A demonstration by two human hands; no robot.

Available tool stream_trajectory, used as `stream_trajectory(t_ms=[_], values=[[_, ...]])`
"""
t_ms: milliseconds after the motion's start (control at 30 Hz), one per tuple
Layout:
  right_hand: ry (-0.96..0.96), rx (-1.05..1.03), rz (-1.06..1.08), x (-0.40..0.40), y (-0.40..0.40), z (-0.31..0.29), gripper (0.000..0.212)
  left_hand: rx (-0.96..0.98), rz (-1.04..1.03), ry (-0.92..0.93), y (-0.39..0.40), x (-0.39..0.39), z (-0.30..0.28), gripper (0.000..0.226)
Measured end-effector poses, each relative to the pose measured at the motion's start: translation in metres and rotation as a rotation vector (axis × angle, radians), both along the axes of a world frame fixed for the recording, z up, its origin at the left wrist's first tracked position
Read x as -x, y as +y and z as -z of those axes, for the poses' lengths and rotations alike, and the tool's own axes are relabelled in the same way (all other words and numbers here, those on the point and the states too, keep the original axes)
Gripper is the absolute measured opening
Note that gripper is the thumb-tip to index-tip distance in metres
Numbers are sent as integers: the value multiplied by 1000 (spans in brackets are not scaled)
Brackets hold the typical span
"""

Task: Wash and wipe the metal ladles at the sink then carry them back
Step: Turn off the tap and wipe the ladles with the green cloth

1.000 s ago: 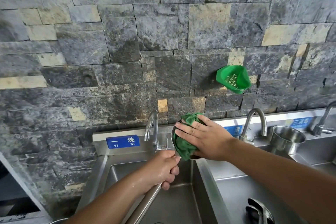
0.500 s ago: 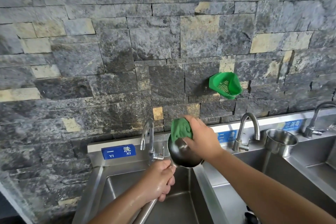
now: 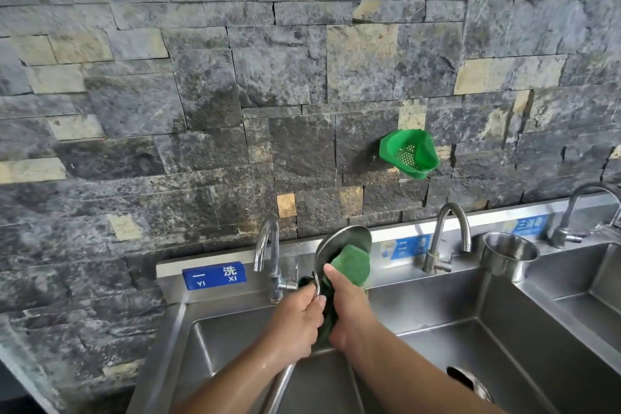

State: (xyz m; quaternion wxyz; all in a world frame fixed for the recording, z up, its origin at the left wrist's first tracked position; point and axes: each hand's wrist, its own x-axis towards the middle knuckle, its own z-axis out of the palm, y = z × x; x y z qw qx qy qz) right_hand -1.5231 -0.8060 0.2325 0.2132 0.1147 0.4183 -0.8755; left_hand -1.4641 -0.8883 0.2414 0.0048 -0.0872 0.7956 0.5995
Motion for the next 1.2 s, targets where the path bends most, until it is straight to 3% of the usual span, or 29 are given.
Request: stream_trajectory(t_ms=[67, 167, 267, 333, 467, 533, 633, 800, 933, 1133, 1200], values=[[202, -309, 98, 13, 8, 3, 20, -79, 4, -24, -6, -7, -1, 26], [703, -975, 110, 31, 41, -6, 39, -149, 73, -72, -20, -20, 2, 24], [1010, -1198, -9, 32, 61, -30, 54, -215, 168, -231, -24, -28, 11, 18], [1153, -1215, 34, 33, 59, -39, 53, -72, 223, -253, -14, -30, 24, 19], [979, -843, 218, 41, 54, -50, 68, 24, 252, -218, 6, -26, 42, 22], [829, -829, 231, 54, 61, -42, 76, 12, 195, -220, 4, -23, 48, 21], [681, -915, 155, 75, 81, -12, 65, 1, 120, -243, -8, -25, 63, 18], [663, -1268, 39, 104, 114, 72, 47, -59, -28, -293, -24, -31, 97, 21], [659, -1395, -168, 112, 120, 157, 66, -159, -125, -373, -14, -24, 127, 27], [622, -1723, -665, 102, 116, 288, 89, -229, -178, -481, -1, -9, 164, 31], [618, -1756, -680, 99, 115, 312, 92, -263, -212, -521, 1, -6, 174, 29]])
